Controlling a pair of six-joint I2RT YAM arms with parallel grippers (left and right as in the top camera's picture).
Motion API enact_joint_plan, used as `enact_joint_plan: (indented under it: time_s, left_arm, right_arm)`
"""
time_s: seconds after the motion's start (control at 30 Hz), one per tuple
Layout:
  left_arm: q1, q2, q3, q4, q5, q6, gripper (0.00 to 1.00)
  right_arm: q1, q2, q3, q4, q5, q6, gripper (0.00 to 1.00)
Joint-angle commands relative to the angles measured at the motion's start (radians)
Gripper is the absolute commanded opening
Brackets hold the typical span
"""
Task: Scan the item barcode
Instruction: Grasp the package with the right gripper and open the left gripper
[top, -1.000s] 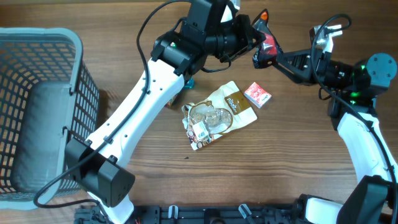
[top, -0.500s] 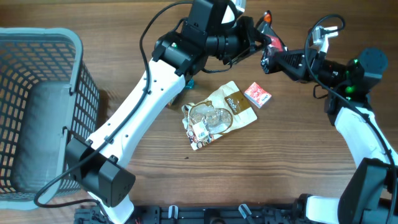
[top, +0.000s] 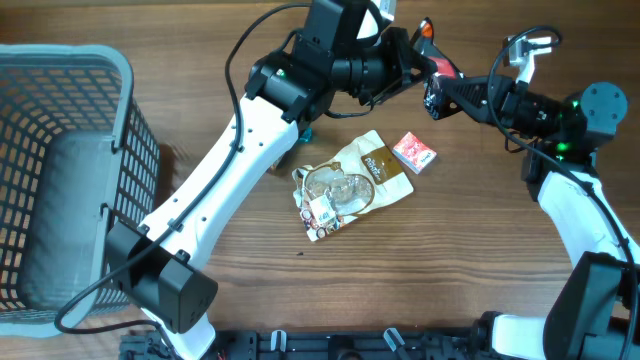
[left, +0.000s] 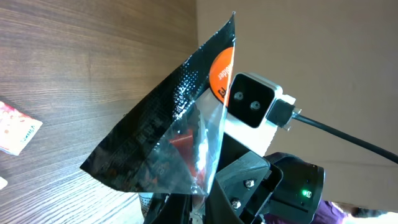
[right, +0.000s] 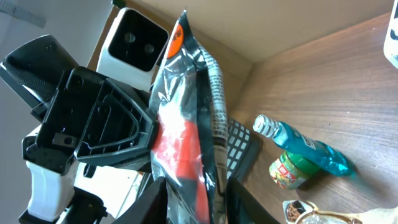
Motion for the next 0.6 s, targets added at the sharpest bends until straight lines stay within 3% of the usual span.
enact_joint_plan:
  time_s: [0.0, 0.07, 0.1, 0.17, 0.57]
  left_arm:
    - [-0.006, -0.004, 0.008, 0.003, 0.034, -0.009, 0.04]
    - [-0.006, -0.004, 0.008, 0.003, 0.034, -0.009, 0.04]
    - [-0.006, -0.004, 0.008, 0.003, 0.034, -0.009, 0.04]
    - [-0.006, -0.004, 0.008, 0.003, 0.034, -0.009, 0.04]
    - [-0.006, -0.004, 0.008, 0.003, 0.032, -0.009, 0.04]
  right_arm:
    - [0.004, 0.014, 0.012, 0.008, 0.035, 0.009, 0.25]
    - [0.004, 0.014, 0.012, 0.008, 0.040, 0.008, 0.19]
    - [0.004, 0.014, 0.012, 0.009, 0.044, 0.008, 0.10]
    - [0.004, 0.014, 0.012, 0.009, 0.045, 0.008, 0.05]
    - [0.004, 0.014, 0.012, 0.033, 0.042, 0.008, 0.05]
